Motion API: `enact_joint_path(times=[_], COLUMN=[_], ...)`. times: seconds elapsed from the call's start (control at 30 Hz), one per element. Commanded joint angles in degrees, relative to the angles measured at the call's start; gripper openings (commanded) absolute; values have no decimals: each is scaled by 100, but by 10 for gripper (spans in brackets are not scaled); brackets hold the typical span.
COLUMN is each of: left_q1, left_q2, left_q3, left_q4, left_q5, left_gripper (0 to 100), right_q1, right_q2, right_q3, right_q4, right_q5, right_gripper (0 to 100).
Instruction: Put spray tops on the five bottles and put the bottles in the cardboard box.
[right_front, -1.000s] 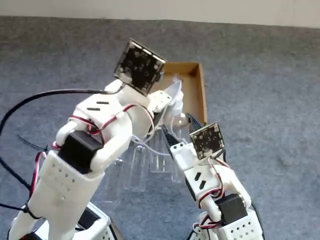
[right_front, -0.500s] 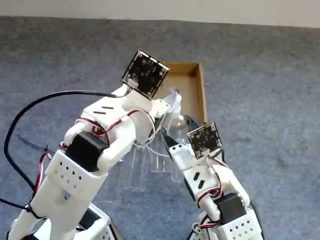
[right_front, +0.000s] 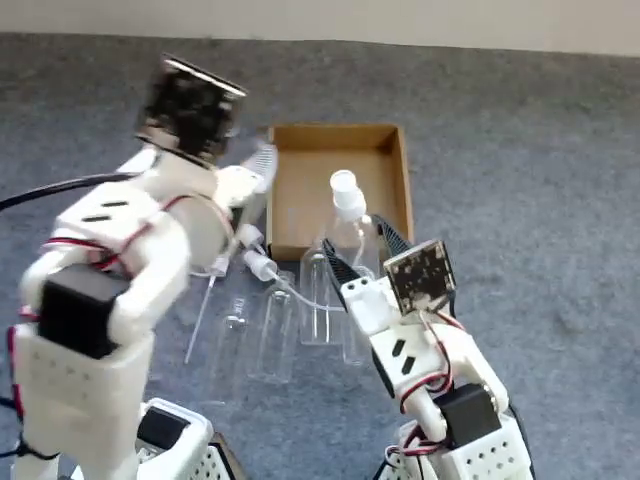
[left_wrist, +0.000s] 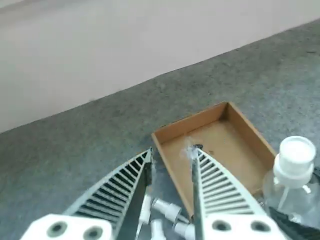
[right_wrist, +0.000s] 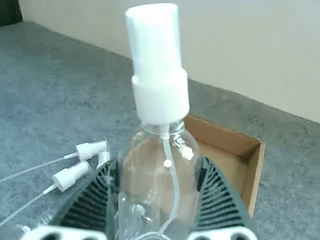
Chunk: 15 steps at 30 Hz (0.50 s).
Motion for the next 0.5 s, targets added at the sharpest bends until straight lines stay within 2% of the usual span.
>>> enact_joint_path(times=[0.0,0.13,0.23,0.4,0.47], left_q1=[-426,-813,-989,-980,-980], left_q2=[-92,-101,-576,-2712,-3442], left_q3=[-84,673,1560,3653,4462], left_q4=[466,554,492,-633,-1020], left_q5=[-62,-62,-44,-62,-62], left_gripper=[130,130,130,135,174], right_q1=[-13,-40,-40,-338,-646], right_q2=[1253,2563,3442,4479,4769], right_q3=[-1042,-2009,-2563,-3046,-3055], right_q4=[-470,-558,-549,-549,-558], right_q5=[-316,-782,-1169,-1371,-1371], right_gripper=[5,5,5,5,5])
